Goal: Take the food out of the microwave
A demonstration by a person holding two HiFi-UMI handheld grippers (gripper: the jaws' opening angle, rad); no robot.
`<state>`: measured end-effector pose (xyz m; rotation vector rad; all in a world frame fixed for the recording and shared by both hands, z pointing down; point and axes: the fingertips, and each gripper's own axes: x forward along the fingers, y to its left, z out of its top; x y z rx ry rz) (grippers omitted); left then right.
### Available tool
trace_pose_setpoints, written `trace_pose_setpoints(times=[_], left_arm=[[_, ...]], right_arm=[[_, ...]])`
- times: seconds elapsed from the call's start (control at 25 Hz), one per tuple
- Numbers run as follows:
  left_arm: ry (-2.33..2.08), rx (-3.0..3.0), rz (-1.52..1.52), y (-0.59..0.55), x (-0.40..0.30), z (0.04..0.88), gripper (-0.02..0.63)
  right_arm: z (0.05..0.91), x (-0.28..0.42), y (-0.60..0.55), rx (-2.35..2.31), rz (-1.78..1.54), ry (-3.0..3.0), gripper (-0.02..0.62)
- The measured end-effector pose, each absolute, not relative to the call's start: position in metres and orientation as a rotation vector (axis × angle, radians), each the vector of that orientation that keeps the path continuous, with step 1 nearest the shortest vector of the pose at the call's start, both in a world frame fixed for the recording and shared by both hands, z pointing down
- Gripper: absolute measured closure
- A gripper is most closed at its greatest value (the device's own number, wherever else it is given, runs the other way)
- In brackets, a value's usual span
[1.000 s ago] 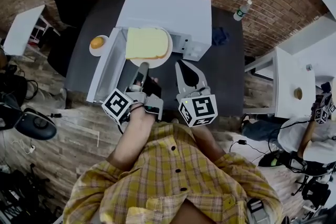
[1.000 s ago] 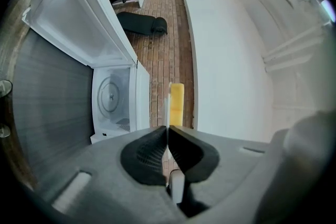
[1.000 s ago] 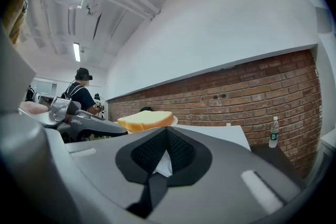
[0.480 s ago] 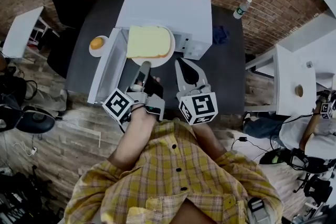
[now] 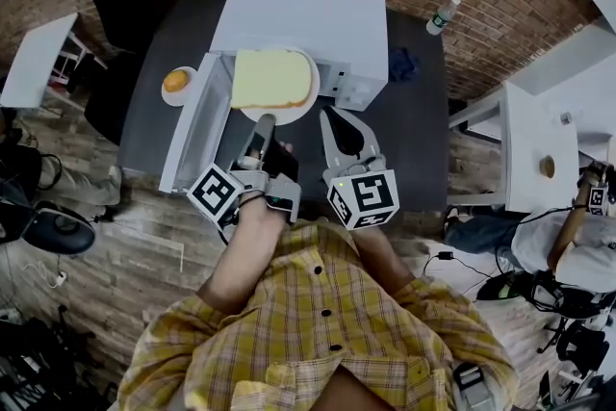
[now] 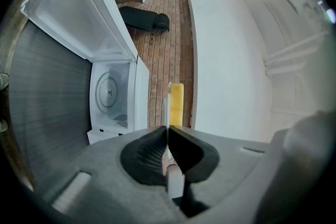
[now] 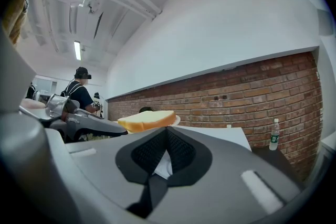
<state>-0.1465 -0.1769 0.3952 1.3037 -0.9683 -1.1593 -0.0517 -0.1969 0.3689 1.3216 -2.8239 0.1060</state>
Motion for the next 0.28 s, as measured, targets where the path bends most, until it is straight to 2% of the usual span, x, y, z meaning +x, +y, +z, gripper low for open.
trace_pose_setpoints(times=[0.28], left_arm=[[-0.957, 1.302, -1.158, -0.1762, -0.1471, 0.398, 0.595]], right_arm=[[0.3719, -0.0558, -0.1964, 1.314, 0.1, -2.824, 0.594]])
